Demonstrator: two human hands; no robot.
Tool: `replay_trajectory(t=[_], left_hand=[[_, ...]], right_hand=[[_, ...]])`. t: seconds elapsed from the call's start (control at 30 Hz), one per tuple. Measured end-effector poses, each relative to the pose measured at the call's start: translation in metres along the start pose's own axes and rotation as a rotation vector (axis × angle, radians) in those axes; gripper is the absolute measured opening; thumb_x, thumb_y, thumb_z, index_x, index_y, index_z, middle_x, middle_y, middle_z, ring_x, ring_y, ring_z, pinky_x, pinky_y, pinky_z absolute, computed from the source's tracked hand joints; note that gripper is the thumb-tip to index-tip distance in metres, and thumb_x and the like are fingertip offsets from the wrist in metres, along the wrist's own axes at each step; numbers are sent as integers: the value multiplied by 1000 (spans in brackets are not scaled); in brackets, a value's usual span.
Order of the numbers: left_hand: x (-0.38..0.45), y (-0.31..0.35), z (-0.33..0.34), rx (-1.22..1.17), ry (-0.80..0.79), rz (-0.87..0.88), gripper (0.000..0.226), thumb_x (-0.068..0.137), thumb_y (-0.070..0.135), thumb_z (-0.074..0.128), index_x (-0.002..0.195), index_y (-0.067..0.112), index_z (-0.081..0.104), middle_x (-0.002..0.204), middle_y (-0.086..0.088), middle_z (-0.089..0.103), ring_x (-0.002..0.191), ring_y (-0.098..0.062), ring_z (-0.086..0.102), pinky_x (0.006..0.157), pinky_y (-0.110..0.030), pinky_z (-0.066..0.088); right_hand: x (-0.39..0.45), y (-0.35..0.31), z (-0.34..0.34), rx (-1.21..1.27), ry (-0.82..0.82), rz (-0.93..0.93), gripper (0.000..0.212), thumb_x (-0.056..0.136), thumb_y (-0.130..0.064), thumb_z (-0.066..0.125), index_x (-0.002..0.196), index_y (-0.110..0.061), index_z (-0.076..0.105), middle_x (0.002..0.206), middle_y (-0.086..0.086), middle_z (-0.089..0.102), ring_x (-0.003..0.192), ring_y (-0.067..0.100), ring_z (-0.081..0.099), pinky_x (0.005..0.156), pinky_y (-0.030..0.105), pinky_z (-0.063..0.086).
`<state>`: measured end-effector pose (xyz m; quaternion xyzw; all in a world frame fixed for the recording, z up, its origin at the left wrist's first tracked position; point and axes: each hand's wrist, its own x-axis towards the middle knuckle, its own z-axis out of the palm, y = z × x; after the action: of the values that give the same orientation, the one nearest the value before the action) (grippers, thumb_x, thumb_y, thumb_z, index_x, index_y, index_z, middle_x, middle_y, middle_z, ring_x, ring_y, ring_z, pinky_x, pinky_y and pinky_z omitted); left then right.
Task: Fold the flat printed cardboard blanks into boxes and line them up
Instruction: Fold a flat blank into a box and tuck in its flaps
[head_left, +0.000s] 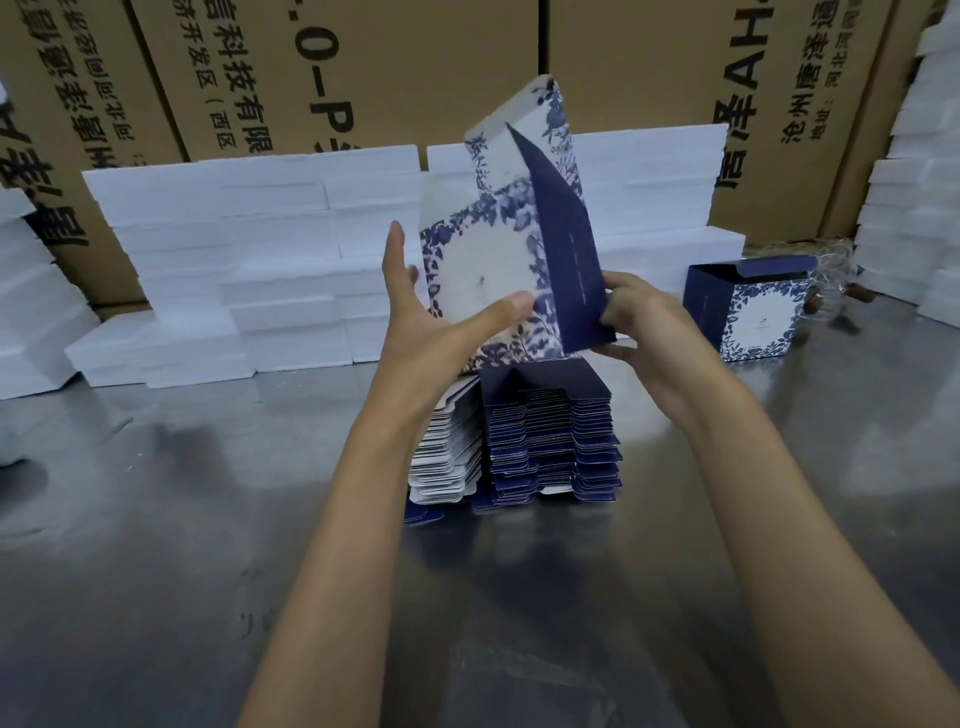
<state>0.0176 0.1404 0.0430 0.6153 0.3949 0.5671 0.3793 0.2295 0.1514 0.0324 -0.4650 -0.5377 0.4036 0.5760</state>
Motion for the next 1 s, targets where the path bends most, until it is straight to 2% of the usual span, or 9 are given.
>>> replay_trajectory(t=[0.07, 0.2, 0.33, 0.43, 0.57, 0.67, 0.77, 0.9, 1.0], left_hand=[[-2, 1, -2, 4, 4, 8, 122, 66, 42, 91, 152, 56, 4, 132, 18, 48, 105, 8, 60, 69, -5, 49], [-11, 14, -1, 117, -41, 61, 95, 70, 49, 87, 143, 57, 27, 122, 13, 55, 91, 1, 67, 67, -16, 53], [-42, 12, 4, 182, -70, 117, 68, 75, 52, 83, 128, 61, 41, 116, 9, 52, 94, -4, 60, 68, -13, 51], [-74, 8, 8, 128, -47, 125, 51, 83, 59, 71, 128, 60, 46, 114, 5, 51, 90, 3, 57, 75, -9, 49], [-105, 19, 9, 41, -32, 22, 41, 87, 80, 37, 121, 62, 51, 127, 20, 58, 112, 4, 58, 98, -30, 49], [-125, 24, 6, 21, -6, -3, 26, 96, 66, 43, 113, 54, 58, 114, 32, 62, 104, 13, 59, 92, -27, 48], [-144, 21, 7, 59, 53, -86, 12, 93, 53, 61, 99, 43, 61, 95, 21, 62, 78, 12, 59, 76, -26, 45], [-160, 9, 7, 98, 52, -286, 28, 85, 42, 75, 91, 23, 56, 93, 4, 64, 82, -10, 61, 75, -29, 45], [-166, 4, 4, 163, 27, -310, 42, 86, 43, 74, 72, 11, 51, 76, -8, 58, 68, -17, 52, 69, -33, 42]], right_hand=[[-1, -2, -3, -96, 30, 18, 44, 87, -7, 47, 115, -33, 69, 98, -5, 75, 95, 15, 65, 81, 32, 51], [-8, -5, -7, -198, 57, 44, 34, 101, -20, 48, 124, -37, 67, 113, -4, 75, 111, 17, 65, 92, 39, 51], [-37, 1, 0, -36, 98, 80, 30, 107, -37, 42, 109, -30, 71, 96, -13, 78, 103, 17, 69, 90, 37, 53], [-58, 5, -4, 82, 61, 70, 49, 97, -67, 42, 132, -39, 62, 127, -9, 71, 122, 17, 63, 111, 47, 44], [-91, -4, -8, 92, -34, 56, 93, 64, -95, 54, 145, -52, 45, 154, -15, 48, 145, 12, 41, 121, 54, 27], [-116, -4, -6, 68, -89, 91, 87, 68, -92, 56, 144, -49, 51, 151, -19, 51, 144, 9, 42, 124, 52, 22], [-141, 7, -2, 42, -84, 181, 77, 73, -89, 54, 136, -46, 59, 141, -15, 61, 136, 14, 51, 121, 52, 27], [-167, 25, 0, 78, -96, 274, 53, 83, -79, 51, 117, -44, 70, 119, -7, 75, 117, 19, 68, 116, 51, 37], [-175, 30, 0, 152, -106, 317, 56, 87, -73, 52, 121, -33, 72, 119, 2, 75, 115, 26, 69, 116, 51, 37]])
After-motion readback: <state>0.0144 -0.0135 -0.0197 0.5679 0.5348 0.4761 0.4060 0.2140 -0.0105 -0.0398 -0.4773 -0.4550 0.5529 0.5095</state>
